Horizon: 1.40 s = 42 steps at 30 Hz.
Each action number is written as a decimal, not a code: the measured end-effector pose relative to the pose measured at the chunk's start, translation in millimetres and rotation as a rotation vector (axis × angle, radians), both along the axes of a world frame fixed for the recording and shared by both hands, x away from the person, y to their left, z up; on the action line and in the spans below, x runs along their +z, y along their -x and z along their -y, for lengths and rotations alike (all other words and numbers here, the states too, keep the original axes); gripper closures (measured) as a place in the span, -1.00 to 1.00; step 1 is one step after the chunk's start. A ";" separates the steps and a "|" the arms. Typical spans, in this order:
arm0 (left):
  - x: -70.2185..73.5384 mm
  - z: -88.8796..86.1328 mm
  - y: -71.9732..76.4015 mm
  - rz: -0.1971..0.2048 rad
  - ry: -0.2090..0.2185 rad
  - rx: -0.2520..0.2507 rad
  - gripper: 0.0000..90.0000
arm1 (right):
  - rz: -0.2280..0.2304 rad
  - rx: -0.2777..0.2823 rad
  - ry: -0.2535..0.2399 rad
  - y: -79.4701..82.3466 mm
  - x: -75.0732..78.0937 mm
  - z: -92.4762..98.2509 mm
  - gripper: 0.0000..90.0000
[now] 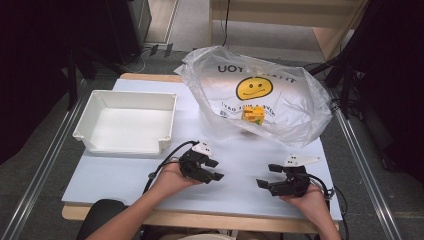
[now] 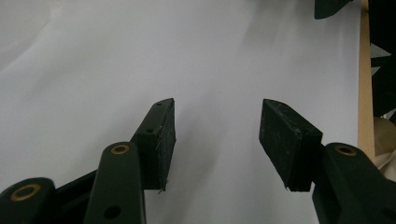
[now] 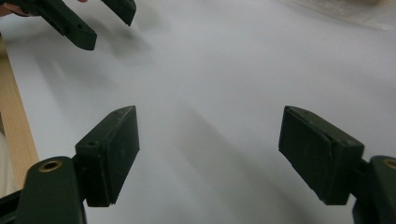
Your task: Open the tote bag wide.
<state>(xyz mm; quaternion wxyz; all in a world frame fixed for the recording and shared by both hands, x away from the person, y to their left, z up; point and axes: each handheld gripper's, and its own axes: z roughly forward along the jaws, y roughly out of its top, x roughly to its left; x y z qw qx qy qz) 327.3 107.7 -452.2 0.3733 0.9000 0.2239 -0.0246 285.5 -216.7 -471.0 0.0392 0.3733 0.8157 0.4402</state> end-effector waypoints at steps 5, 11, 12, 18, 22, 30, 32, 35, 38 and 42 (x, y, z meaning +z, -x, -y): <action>-0.8 -1.2 0.1 0.008 -0.003 0.006 0.04 | 0.005 0.005 -0.014 -0.7 0.7 1.8 -0.45; -1.1 -3.1 -1.1 0.021 -0.013 0.000 0.03 | 0.017 0.015 -0.018 -0.8 2.7 4.1 -0.29; -1.2 -3.2 -1.1 0.021 -0.014 0.000 0.03 | 0.025 0.017 -0.016 -1.2 3.1 4.6 -0.26; -0.4 -5.3 -2.5 0.008 0.007 0.012 0.03 | 0.041 0.029 -0.007 -3.0 6.1 11.2 -0.06; -1.1 -6.0 -4.5 -0.040 0.005 0.034 0.05 | 0.051 0.037 0.001 -4.0 7.1 13.4 0.01; -1.2 -8.1 -5.0 -0.027 0.009 0.036 0.07 | 0.039 0.036 0.009 -6.9 6.3 19.4 0.04; -1.2 -8.1 -4.8 -0.028 0.012 0.034 0.07 | 0.016 0.033 -0.002 -8.7 6.1 21.2 0.05; -0.7 -8.1 -4.5 -0.025 0.008 0.033 0.09 | 0.028 0.036 -0.008 -8.9 6.4 22.7 0.08; 1.9 -9.0 -4.1 -0.030 0.017 0.022 0.12 | 0.043 0.025 -0.003 -9.2 8.4 28.5 0.09; 7.8 -8.3 -3.7 -0.028 0.016 0.004 0.18 | 0.036 0.005 -0.022 -12.5 10.9 41.4 0.14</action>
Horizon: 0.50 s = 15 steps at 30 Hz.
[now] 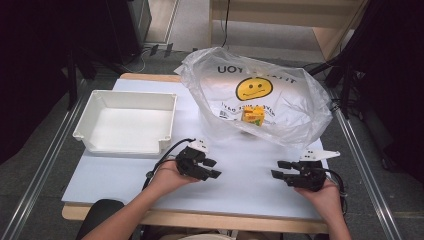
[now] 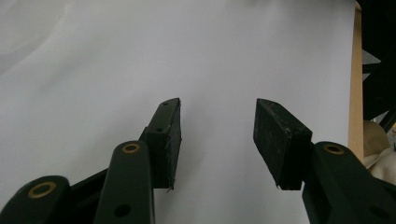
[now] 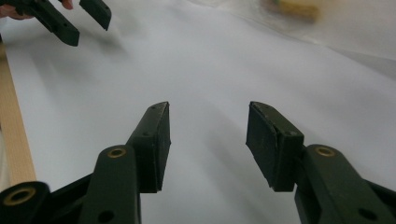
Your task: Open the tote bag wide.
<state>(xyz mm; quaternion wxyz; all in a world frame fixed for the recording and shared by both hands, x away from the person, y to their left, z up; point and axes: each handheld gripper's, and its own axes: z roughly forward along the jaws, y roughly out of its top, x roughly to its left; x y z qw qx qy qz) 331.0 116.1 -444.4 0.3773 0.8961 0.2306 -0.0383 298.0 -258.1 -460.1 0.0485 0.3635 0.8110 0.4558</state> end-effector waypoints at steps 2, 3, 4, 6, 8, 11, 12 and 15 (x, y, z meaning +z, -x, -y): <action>3.9 0.4 -0.7 -0.004 0.005 -0.003 0.19 | 0.002 -0.008 -0.015 -1.0 1.7 6.0 0.16; 3.9 0.4 -0.7 -0.004 0.005 -0.003 0.20 | 0.002 -0.008 -0.015 -1.0 1.7 6.0 0.16; 6.2 0.3 -1.0 -0.009 0.010 -0.007 0.21 | -0.007 -0.013 -0.019 -2.7 3.9 11.2 0.15; 11.3 -0.3 -0.3 -0.007 0.034 -0.010 0.24 | -0.005 -0.008 -0.019 -3.7 4.7 13.6 0.15; 18.4 -0.5 0.3 -0.012 0.039 -0.021 0.25 | -0.015 0.002 -0.023 -6.0 8.9 22.9 0.16; 22.9 -0.9 0.4 -0.010 0.035 -0.029 0.30 | -0.006 0.004 -0.026 -7.6 12.1 31.2 0.18; 26.6 -2.1 -0.1 -0.013 0.045 -0.037 0.31 | 0.003 0.006 -0.040 -9.0 16.8 42.0 0.20; 30.0 -3.5 -1.1 -0.026 0.053 -0.041 0.34 | 0.007 0.024 -0.069 -11.5 19.7 50.3 0.22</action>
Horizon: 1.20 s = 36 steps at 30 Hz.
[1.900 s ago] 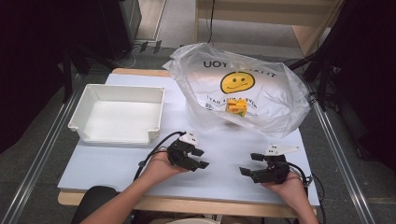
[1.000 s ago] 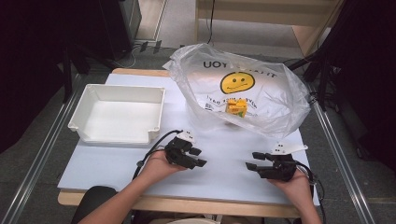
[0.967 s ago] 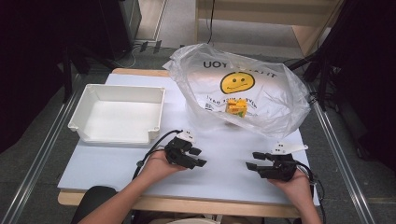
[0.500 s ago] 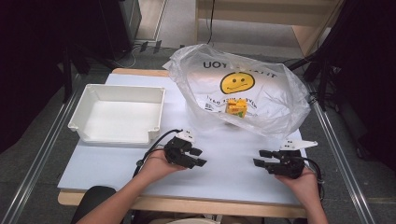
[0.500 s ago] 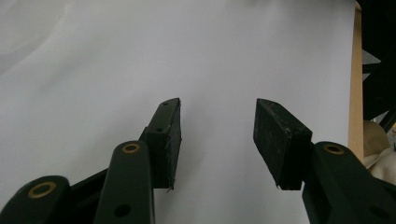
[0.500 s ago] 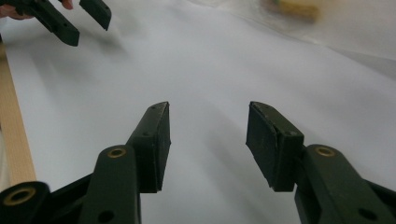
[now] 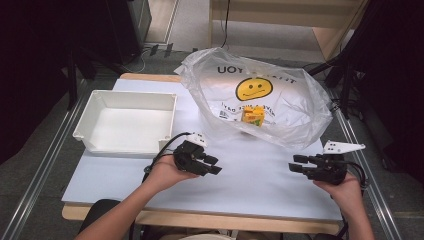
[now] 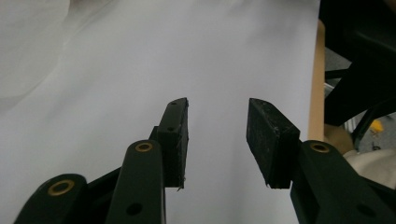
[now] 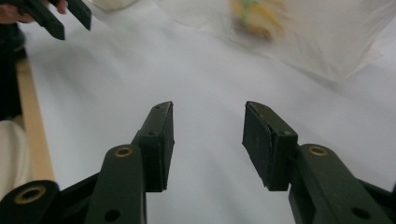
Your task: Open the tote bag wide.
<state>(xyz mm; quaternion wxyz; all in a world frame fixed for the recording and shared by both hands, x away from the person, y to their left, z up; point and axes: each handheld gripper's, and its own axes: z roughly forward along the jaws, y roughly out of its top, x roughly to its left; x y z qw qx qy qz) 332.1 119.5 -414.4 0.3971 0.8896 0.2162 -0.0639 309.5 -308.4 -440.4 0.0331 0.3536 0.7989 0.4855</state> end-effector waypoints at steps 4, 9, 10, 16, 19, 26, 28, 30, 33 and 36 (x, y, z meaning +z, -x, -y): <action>11.2 -3.4 -0.8 0.012 0.011 -0.005 0.36 | 0.020 0.013 -0.004 -7.3 8.3 15.4 0.24; 25.8 -7.4 -1.2 0.036 0.016 -0.012 0.41 | 0.071 0.065 0.020 -20.5 28.4 29.9 0.32; 28.7 -7.9 -1.1 0.038 0.021 -0.012 0.41 | 0.071 0.065 0.020 -20.5 28.4 29.9 0.32; 47.9 -11.2 1.9 0.061 0.037 -0.025 0.46 | 0.086 0.101 0.043 -34.0 48.7 40.7 0.38; 56.5 -12.9 2.0 0.066 0.044 -0.034 0.48 | 0.080 0.110 0.045 -40.5 57.5 45.9 0.39; 83.1 -20.9 -2.2 0.079 0.059 -0.043 0.58 | 0.075 0.088 0.048 -61.3 82.8 65.2 0.50; 92.1 -21.9 -2.7 0.088 0.060 -0.053 0.63 | 0.089 0.079 0.027 -65.9 92.5 69.1 0.53; 102.6 -24.2 -5.2 0.087 0.073 -0.058 0.69 | 0.101 0.070 0.026 -70.8 104.9 70.6 0.56; 127.6 -25.1 -6.4 0.116 0.087 -0.071 0.75 | 0.118 0.063 0.039 -80.5 124.3 70.9 0.61; 140.1 -23.8 -6.2 0.140 0.087 -0.077 0.75 | 0.141 0.077 0.040 -85.1 134.2 70.8 0.64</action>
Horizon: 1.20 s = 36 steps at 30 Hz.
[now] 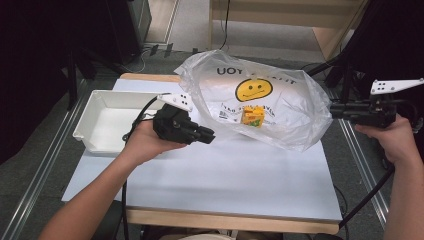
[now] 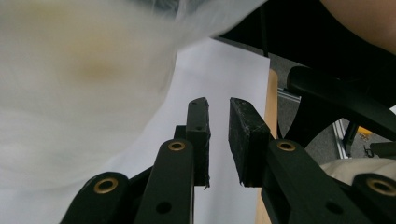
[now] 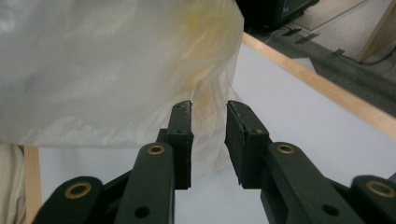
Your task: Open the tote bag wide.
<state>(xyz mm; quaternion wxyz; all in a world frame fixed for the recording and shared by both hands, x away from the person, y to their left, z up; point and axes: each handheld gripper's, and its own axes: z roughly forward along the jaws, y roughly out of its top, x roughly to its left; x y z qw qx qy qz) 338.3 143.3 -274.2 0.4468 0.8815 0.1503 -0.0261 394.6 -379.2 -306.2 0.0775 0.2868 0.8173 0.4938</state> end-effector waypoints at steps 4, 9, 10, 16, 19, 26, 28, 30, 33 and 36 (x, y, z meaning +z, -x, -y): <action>21.6 2.0 -1.2 0.010 0.018 -0.013 0.75 | 0.030 0.006 -0.007 -9.7 20.2 -0.8 0.76; 44.3 4.0 -2.8 0.026 0.037 -0.010 0.77 | 0.050 0.004 -0.008 -16.8 45.3 -2.6 0.95; 47.4 4.6 -2.9 0.028 0.039 -0.008 0.78 | 0.055 0.005 -0.010 -17.2 49.6 -3.0 0.96; 70.8 12.7 -11.7 0.078 0.015 0.026 0.86 | 0.096 0.011 -0.009 -17.4 83.0 -14.3 1.00; 80.6 21.0 -24.5 0.098 -0.013 0.065 0.89 | 0.121 0.053 -0.005 -15.9 106.3 -32.4 1.00; 84.4 34.9 -43.7 0.103 -0.040 0.099 0.89 | 0.170 0.148 -0.002 -9.5 138.3 -80.5 1.00; 84.4 38.8 -48.1 0.107 -0.052 0.105 0.89 | 0.169 0.184 0.004 -8.4 142.6 -95.3 1.00; 84.3 42.7 -52.4 0.106 -0.056 0.107 0.89 | 0.173 0.245 0.012 -7.0 145.1 -115.6 1.00; 81.5 50.7 -58.6 0.104 -0.076 0.118 0.88 | 0.168 0.323 0.007 -8.3 140.7 -132.3 1.00; 77.7 54.4 -61.7 0.113 -0.095 0.129 0.88 | 0.162 0.357 0.024 -10.2 133.0 -140.3 1.00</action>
